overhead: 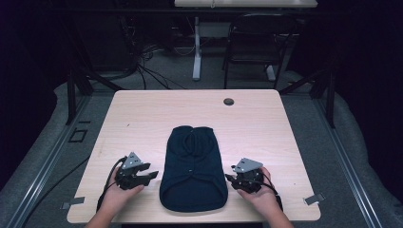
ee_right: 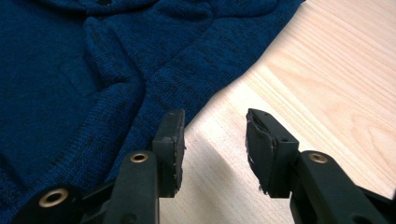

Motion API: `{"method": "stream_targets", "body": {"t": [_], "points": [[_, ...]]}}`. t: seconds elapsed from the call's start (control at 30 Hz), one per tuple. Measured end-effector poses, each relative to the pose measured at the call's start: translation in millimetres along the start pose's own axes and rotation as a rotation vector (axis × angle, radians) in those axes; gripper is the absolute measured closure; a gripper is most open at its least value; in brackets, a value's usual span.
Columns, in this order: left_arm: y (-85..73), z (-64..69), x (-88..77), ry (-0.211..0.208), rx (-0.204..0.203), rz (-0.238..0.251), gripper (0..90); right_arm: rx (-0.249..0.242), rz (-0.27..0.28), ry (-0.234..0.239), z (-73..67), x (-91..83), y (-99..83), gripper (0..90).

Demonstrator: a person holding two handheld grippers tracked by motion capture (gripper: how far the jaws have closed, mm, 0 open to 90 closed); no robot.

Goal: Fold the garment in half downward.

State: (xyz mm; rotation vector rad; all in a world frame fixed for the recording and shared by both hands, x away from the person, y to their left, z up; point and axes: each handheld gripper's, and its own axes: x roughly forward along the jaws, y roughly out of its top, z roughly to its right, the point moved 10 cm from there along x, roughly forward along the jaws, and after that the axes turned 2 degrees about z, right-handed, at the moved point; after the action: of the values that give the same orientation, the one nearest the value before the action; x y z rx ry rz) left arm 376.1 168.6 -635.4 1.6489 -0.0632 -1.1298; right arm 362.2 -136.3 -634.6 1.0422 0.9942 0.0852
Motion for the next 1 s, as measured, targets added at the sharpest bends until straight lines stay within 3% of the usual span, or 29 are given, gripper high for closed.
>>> {"method": "stream_targets", "body": {"t": [0.23, 0.5, 0.8, 0.87, 1.0], "points": [[-1.6, -0.9, 0.8, 0.004, 0.007, -0.015, 49.8, 0.025, -0.023, 0.003, 1.0, 0.9, -4.3, 56.2], [-1.0, 0.9, 1.6, -0.016, -0.014, -0.017, 51.7, -0.005, -0.036, -0.011, 1.4, 3.2, -2.7, 55.3], [1.5, 2.1, 5.2, -0.019, -0.012, -0.027, 52.8, 0.018, -0.028, 0.013, 1.7, 3.5, -1.7, 56.2], [3.2, 2.5, 7.2, -0.022, -0.003, -0.033, 53.6, 0.042, -0.023, 0.042, 0.5, 1.5, 1.9, 58.9], [7.2, 3.0, 10.7, -0.024, -0.006, -0.035, 54.0, 0.040, -0.016, 0.052, 0.4, -0.4, 8.4, 60.7]]}}
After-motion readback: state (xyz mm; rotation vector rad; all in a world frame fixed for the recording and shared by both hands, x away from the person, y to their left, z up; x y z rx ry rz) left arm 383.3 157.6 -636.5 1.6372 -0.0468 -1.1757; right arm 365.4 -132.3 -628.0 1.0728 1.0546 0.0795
